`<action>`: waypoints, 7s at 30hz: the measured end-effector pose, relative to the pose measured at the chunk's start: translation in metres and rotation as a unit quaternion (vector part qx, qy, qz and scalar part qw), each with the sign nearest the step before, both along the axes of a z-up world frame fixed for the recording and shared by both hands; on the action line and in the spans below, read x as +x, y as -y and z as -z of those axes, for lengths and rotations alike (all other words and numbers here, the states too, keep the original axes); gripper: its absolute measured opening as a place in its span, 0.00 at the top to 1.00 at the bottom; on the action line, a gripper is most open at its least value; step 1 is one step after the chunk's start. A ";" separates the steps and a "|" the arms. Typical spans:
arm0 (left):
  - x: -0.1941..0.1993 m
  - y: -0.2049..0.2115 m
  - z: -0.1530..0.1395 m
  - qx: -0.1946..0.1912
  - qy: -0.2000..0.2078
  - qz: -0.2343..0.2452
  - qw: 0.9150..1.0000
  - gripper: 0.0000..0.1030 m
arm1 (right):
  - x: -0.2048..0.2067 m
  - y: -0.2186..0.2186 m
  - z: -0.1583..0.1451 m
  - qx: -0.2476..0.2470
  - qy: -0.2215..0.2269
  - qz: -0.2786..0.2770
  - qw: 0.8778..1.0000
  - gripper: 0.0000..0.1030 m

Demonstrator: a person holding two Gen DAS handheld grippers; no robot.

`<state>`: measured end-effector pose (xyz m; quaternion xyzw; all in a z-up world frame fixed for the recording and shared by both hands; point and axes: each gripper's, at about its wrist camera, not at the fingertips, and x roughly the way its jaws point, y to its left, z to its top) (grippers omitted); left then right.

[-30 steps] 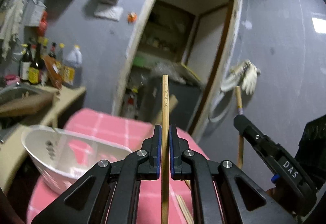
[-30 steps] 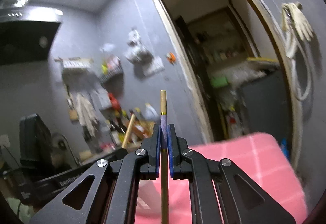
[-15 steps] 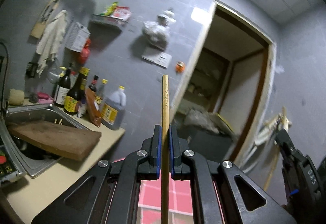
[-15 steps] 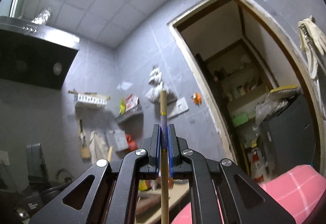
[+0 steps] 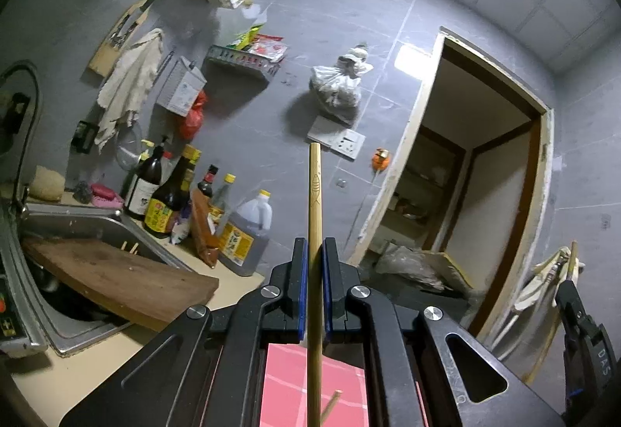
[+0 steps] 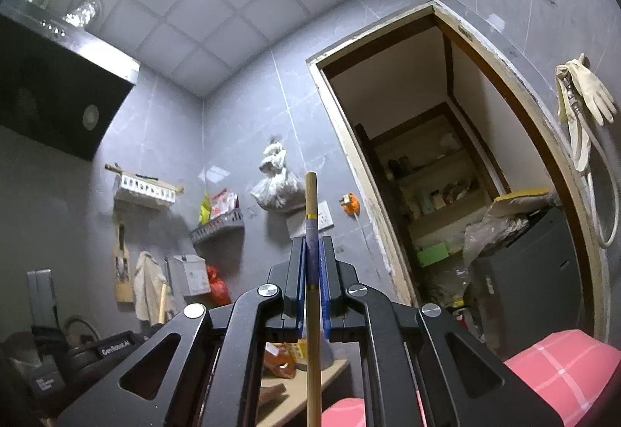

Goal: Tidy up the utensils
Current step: 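Lift the left tool's chopstick toward the basket while the right tool carries its chopstick there, then lower the chopstick into the basket and open the left tool while the right tool releases its chopstick, then move both open tools back toward the remaining chopsticks on the cloth, then close the left tool on a plain chopstick while the right tool grasps a purple-banded chopstick, then lift both held chopsticks upright and carry them over the white basket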

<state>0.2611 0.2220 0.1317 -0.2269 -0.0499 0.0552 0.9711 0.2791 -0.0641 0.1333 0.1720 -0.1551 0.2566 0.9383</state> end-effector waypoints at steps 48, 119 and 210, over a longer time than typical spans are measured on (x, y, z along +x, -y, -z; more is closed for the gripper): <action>-0.016 0.058 0.063 0.060 -0.124 0.065 0.988 0.83 | -0.015 0.000 0.033 -0.158 -0.129 -0.022 0.979 0.75; -0.017 0.282 0.156 0.187 -0.390 0.317 0.844 0.49 | -0.025 0.180 0.124 -0.273 -0.444 0.018 0.853 0.48; -0.053 0.198 0.045 0.090 -0.130 0.246 0.956 0.98 | -0.066 0.111 0.036 -0.085 -0.178 -0.046 0.979 0.95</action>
